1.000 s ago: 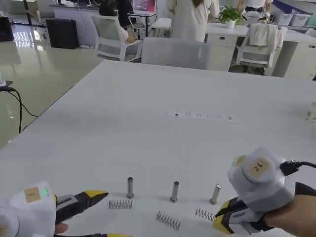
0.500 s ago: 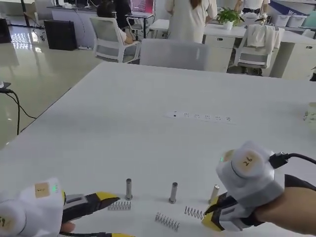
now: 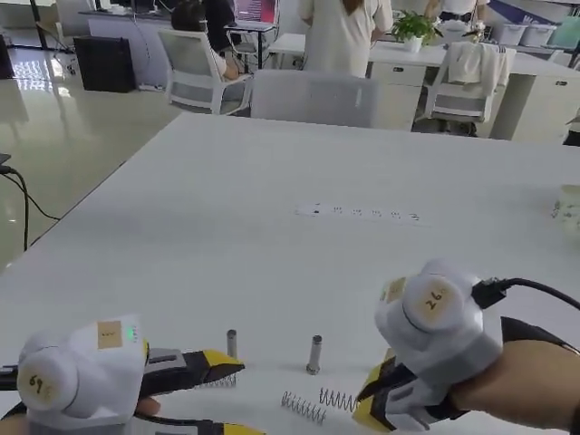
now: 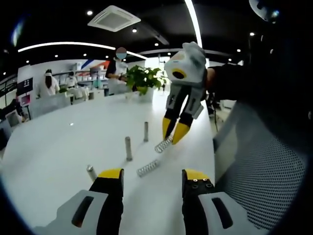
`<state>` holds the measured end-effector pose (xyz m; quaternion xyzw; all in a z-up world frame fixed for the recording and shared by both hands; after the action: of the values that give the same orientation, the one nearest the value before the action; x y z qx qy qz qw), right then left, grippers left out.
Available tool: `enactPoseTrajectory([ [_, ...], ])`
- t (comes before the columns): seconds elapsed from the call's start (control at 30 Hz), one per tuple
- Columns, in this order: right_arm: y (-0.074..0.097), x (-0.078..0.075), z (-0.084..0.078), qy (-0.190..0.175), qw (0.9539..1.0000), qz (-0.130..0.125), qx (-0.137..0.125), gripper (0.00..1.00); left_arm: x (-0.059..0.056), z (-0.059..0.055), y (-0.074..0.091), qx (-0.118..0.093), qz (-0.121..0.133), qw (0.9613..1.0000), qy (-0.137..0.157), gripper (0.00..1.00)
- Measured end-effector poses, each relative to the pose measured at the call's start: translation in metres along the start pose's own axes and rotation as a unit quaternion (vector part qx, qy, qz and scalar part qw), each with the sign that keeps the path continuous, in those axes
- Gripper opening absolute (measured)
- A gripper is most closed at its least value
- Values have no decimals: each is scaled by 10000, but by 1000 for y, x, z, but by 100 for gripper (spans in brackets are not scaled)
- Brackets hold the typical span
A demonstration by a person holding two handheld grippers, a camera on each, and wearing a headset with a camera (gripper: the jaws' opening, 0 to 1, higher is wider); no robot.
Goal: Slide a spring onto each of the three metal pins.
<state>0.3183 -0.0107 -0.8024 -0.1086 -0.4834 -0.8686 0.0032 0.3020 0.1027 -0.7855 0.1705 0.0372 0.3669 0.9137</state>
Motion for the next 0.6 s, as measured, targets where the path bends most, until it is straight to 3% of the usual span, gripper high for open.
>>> enactPoseTrajectory([
  [0.6,-6,14,19,451,9987,199,101,8,-9,3,-10,60,-349,9989,-304,33],
])
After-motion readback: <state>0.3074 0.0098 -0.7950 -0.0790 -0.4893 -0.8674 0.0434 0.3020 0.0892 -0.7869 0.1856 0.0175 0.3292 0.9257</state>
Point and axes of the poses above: the centre of the closed fingertips' face, and the gripper's own axes: y roughly backward along the fingers, x roughly to its left, z roughly out of its top, the point moved 2 cm from there along y, roughly backward along the fingers, and after that the axes turned 14 degrees about z, right-handed, at the moved point
